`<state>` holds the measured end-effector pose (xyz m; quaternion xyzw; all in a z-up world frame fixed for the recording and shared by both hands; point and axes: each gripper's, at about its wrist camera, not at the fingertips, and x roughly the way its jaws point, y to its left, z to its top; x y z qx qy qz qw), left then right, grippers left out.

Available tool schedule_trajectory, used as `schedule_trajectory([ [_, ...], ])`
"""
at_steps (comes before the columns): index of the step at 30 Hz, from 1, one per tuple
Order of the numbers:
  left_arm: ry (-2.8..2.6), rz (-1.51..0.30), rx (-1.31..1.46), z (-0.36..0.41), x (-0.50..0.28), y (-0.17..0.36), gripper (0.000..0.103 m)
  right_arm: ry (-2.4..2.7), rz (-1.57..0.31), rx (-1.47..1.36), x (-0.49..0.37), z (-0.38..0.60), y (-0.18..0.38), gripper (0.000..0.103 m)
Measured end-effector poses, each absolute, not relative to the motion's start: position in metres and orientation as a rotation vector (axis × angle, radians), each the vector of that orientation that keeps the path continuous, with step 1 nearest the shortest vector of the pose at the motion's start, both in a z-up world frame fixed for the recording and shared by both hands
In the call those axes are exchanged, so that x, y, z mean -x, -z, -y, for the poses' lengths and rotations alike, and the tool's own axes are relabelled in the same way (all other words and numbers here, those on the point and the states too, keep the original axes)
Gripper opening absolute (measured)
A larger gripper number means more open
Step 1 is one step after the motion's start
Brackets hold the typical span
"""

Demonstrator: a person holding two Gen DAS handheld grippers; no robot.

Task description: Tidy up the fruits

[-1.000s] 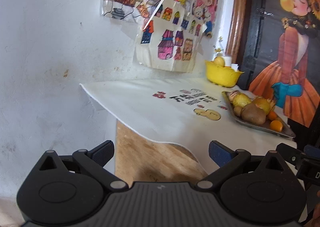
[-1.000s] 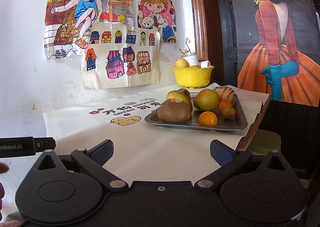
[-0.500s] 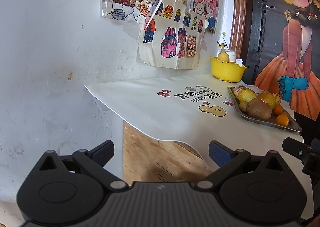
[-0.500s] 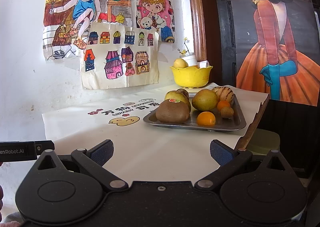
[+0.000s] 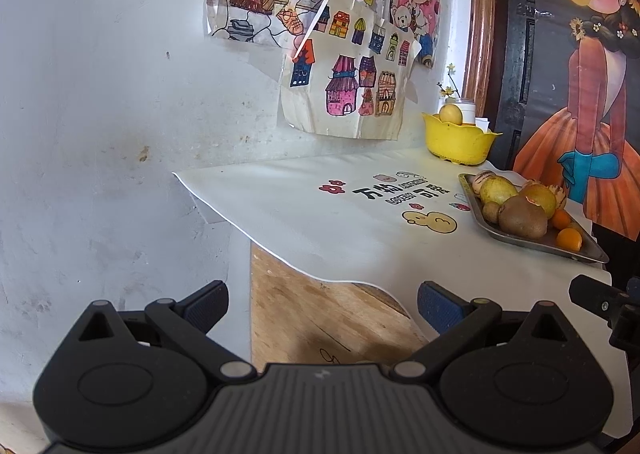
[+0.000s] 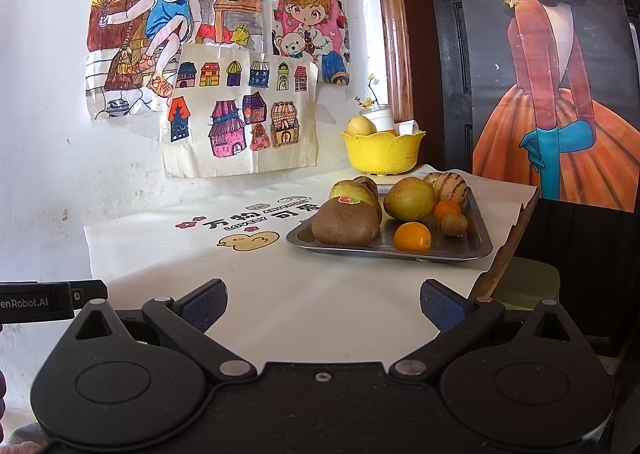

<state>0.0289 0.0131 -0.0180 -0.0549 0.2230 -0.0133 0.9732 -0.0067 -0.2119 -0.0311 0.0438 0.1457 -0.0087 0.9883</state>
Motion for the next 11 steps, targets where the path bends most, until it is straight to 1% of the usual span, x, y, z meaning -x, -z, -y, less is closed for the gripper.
schedule_trajectory([
  [11,0.036,-0.446,0.099,-0.0112,-0.0292,0.0177,0.103,0.018,-0.292,-0.089,0.0066,0.2122,0.0315,0.102],
])
